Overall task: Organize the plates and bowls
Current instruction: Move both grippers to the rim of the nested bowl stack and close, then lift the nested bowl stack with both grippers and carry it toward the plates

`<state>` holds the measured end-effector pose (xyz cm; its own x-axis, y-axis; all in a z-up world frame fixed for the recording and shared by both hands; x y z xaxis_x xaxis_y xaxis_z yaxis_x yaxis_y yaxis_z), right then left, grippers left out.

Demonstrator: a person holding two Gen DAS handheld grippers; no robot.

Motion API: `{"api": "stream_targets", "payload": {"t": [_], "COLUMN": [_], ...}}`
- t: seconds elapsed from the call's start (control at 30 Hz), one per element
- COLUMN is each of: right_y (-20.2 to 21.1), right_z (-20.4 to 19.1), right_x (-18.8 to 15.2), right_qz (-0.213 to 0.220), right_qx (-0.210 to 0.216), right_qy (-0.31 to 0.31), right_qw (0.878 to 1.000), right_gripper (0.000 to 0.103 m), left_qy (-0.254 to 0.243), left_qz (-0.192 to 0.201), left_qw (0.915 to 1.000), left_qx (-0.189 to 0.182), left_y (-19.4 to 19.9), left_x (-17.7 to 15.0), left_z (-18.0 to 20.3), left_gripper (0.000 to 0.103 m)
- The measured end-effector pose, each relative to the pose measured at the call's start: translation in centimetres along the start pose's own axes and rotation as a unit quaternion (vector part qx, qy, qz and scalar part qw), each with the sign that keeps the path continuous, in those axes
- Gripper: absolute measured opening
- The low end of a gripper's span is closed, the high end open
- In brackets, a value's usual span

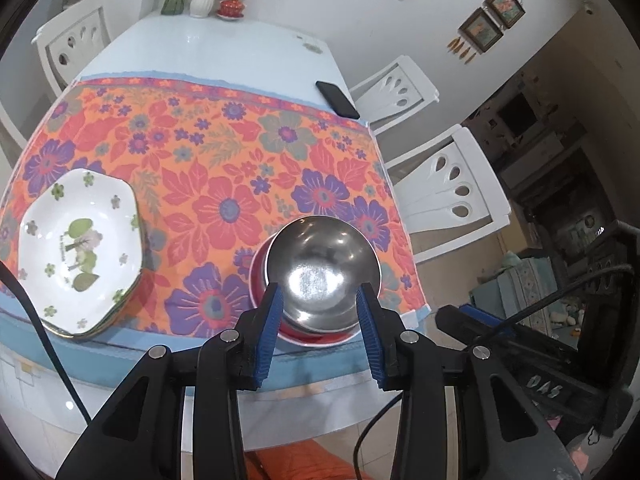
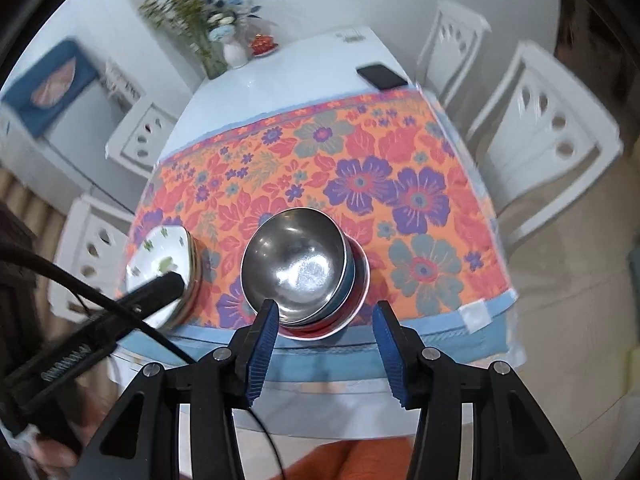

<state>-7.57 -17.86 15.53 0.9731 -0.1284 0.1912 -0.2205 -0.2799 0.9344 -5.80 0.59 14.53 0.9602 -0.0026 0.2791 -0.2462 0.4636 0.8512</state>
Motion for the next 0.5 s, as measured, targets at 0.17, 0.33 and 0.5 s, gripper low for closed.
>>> {"api": "stream_targets", "payload": {"t": [0.17, 0.33, 0.5], "right_y": [-1.0, -3.4, -6.3], "right_z": [1.6, 1.9, 2.2], "right_x": [1.3, 2.4, 3.3], "right_qz": [-0.025, -0.041, -0.049], "right_qx": [0.032, 0.031, 0.011], "right_qy": [-0.022, -0.008, 0.018], "right_qw": [0.999, 0.999, 0.999], "right_gripper": [0.053, 0.053, 0.053], "left_qy": [-0.013, 0.031, 0.067], "left_qz": [-0.017, -0.029, -0.037], "left_qw": [0.9997, 0.999, 0.9967], "left_qx": [0.011, 0.014, 0.028], "left_y": [-1.7, -3.6, -6.0], "left_x": [0.3, 0.5, 0.6], "left_z": [0.8, -1.2, -3.8], "left_gripper": [0.038, 0.061, 0.061]}}
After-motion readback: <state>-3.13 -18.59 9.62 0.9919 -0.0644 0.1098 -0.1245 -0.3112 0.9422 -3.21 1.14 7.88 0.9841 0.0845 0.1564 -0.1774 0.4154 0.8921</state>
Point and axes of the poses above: each gripper's, at about its wrist camera, not at the fingertips, and y roughly against the way its jaws point, z to its right, x to its top, the point moved 6 cm from there along -y, roughly the way its jaws point, and after that the axes turned 10 degrees about -z, right-handed, at the moved point
